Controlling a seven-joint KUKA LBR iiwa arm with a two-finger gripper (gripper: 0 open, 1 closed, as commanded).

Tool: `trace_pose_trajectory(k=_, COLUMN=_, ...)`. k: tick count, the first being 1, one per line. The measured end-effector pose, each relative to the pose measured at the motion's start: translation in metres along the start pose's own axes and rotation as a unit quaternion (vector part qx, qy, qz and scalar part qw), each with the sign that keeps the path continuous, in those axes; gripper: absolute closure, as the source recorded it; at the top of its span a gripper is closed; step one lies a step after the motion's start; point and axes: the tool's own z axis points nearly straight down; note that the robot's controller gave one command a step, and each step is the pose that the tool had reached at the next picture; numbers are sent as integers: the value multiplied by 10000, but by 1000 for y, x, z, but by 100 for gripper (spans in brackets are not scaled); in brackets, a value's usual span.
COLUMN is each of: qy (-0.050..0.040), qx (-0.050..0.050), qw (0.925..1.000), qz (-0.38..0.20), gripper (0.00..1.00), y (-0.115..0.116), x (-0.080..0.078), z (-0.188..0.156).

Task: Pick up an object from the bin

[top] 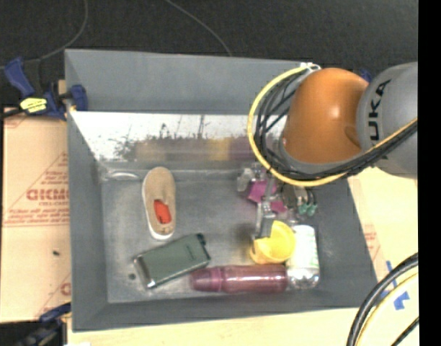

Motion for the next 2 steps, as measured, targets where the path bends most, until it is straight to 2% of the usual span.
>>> trace_pose_trajectory(k=1, qy=-10, qx=-1, qw=10000, qz=-14, gripper=0, y=-1, x=2, z=1)
trace_pose_trajectory(k=2, qy=3, qx=-7, qw=9997, qz=256, gripper=0, y=-36, x=57, z=85)
